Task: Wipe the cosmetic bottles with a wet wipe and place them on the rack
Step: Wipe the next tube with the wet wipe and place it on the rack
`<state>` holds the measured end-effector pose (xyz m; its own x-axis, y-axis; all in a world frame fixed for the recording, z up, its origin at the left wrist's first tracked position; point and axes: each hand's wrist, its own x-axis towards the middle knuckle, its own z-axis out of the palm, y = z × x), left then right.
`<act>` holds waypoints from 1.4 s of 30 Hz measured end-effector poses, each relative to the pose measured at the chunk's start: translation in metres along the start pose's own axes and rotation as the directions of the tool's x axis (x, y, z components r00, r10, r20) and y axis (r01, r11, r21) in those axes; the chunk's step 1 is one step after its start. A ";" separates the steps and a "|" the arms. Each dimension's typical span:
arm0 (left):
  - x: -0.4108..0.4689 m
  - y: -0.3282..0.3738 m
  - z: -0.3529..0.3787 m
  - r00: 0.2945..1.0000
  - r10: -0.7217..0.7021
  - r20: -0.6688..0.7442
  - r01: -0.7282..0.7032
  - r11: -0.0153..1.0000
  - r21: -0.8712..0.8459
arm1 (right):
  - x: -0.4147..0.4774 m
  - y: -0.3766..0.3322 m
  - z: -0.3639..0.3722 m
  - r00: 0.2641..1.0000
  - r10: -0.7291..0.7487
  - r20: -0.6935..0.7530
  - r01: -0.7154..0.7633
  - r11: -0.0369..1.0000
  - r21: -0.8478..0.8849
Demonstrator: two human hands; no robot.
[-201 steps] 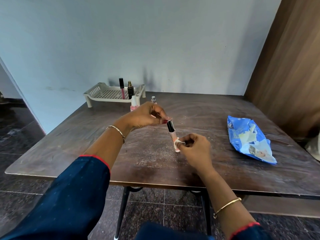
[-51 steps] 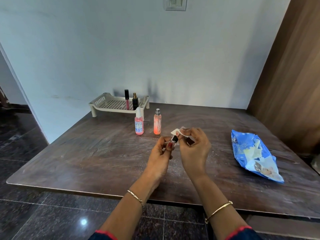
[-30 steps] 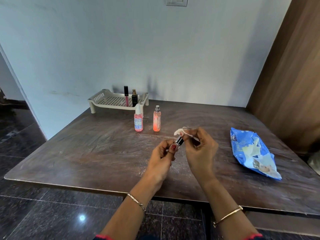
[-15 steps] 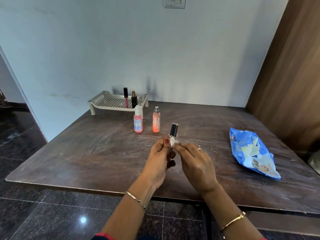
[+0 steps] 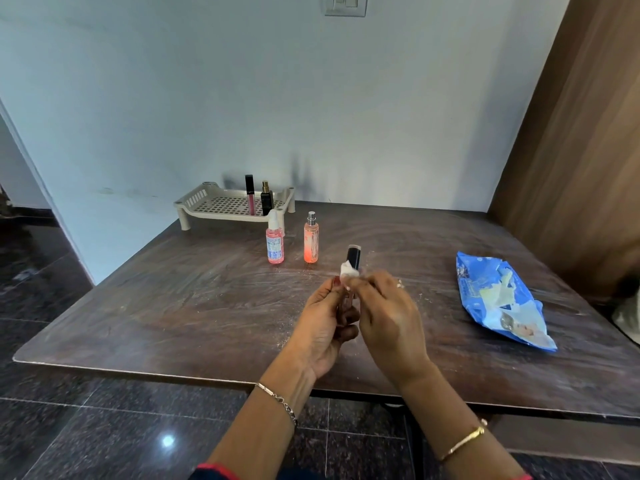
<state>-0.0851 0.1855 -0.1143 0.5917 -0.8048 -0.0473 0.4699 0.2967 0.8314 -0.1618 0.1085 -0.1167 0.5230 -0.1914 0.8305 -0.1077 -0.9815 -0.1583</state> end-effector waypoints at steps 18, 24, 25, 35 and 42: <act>0.018 0.008 -0.011 0.997 -0.072 0.034 0.078 0.954 -0.289 | -0.028 -0.018 0.013 0.986 0.135 0.096 -0.139 0.989 0.041; 0.020 0.008 -0.012 0.993 -0.093 0.069 0.111 0.932 -0.345 | -0.022 -0.021 0.009 0.991 0.108 0.077 -0.117 0.985 0.125; 0.019 0.008 -0.011 0.990 -0.102 0.094 0.130 0.921 -0.366 | -0.015 -0.020 0.010 0.991 0.122 0.055 -0.129 0.980 0.151; 0.019 0.018 -0.014 0.986 -0.018 0.165 0.102 0.848 -0.521 | 0.007 -0.026 0.027 0.905 0.426 0.001 -0.388 0.823 0.414; 0.030 0.025 -0.031 1.000 0.027 -0.004 -0.025 0.881 -0.473 | 0.002 -0.027 0.024 0.806 0.547 0.225 -0.566 0.603 0.563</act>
<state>-0.0352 0.1851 -0.1121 0.6068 -0.7944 -0.0275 0.7086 0.5250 0.4714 -0.1381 0.1349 -0.1236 0.5528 -0.6927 0.4633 0.1153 -0.4870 -0.8658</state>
